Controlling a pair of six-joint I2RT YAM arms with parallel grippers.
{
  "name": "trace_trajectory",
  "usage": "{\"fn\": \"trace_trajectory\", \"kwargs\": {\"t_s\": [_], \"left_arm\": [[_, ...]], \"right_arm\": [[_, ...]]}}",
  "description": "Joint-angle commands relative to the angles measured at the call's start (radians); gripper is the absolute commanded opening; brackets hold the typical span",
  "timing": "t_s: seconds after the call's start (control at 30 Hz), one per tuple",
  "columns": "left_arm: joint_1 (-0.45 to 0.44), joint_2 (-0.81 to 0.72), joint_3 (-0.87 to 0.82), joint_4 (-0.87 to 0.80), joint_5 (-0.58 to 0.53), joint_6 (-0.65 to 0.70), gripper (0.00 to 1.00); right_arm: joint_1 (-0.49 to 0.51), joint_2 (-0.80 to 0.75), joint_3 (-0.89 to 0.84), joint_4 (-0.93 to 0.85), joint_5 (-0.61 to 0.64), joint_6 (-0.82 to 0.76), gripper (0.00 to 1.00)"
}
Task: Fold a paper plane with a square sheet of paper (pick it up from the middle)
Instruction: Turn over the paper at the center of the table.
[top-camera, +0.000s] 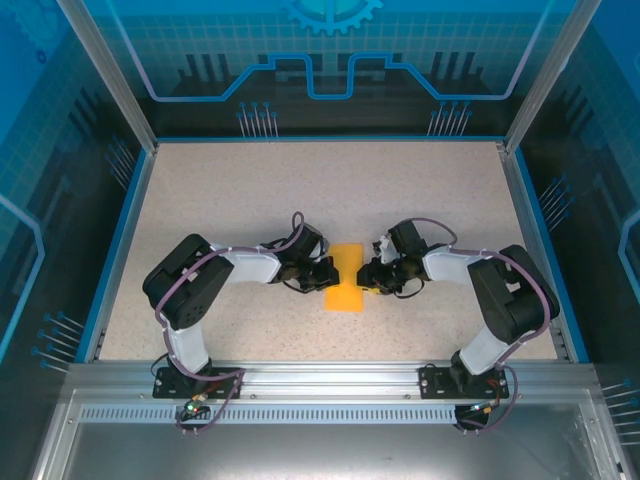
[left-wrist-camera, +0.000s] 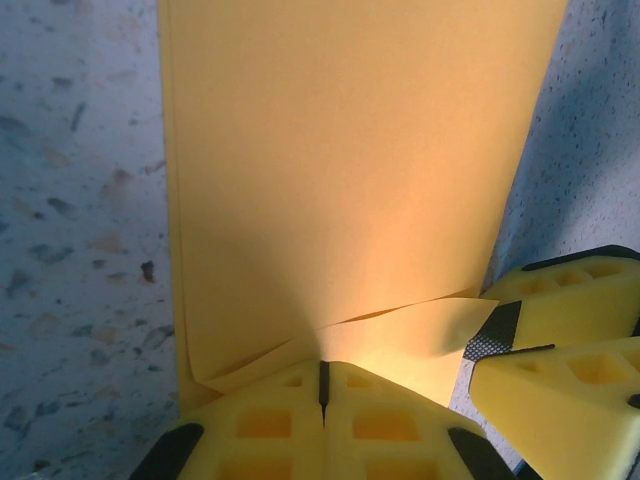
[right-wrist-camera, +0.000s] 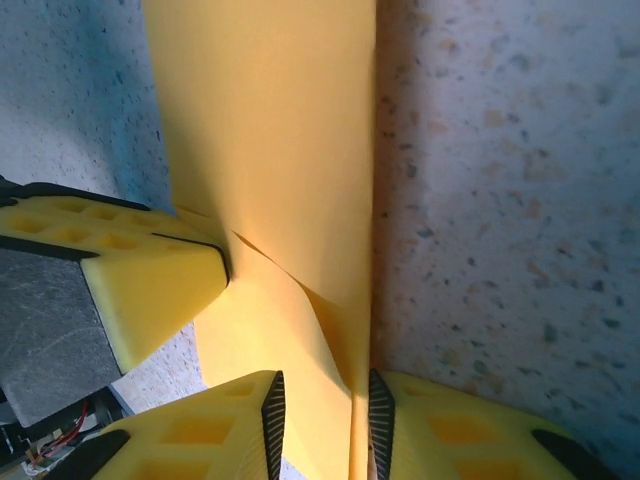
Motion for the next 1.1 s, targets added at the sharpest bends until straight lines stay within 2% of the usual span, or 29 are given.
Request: {"fn": "trace_trajectory", "kwargs": {"t_s": [0.0, 0.17, 0.3, 0.6, 0.77, 0.87, 0.97, 1.07], "left_arm": [[0.000, 0.024, 0.020, -0.044, -0.022, 0.017, 0.00], [0.001, 0.019, 0.016, -0.042, -0.022, 0.017, 0.00], [0.000, 0.010, 0.012, -0.036, -0.023, 0.013, 0.00], [0.001, -0.021, 0.008, 0.020, -0.002, -0.021, 0.01], [0.000, -0.072, -0.006, 0.022, -0.026, -0.025, 0.04], [0.000, -0.132, -0.024, 0.016, -0.062, -0.020, 0.04], [0.000, -0.211, -0.037, -0.017, -0.129, -0.006, 0.06], [0.002, -0.297, -0.044, -0.078, -0.222, 0.018, 0.07]], "right_arm": [[0.006, 0.008, -0.006, 0.041, -0.031, 0.023, 0.30], [0.004, 0.001, -0.020, 0.043, -0.021, 0.025, 0.30], [0.005, 0.015, -0.030, 0.098, -0.070, 0.031, 0.30], [0.005, 0.024, -0.044, 0.144, -0.096, 0.015, 0.20], [-0.001, 0.009, -0.044, 0.144, -0.097, 0.016, 0.09], [-0.003, -0.036, -0.032, 0.094, -0.080, 0.004, 0.08], [-0.004, -0.108, 0.014, -0.047, -0.017, -0.042, 0.07], [-0.003, -0.189, 0.089, -0.254, 0.126, -0.110, 0.06]]}}
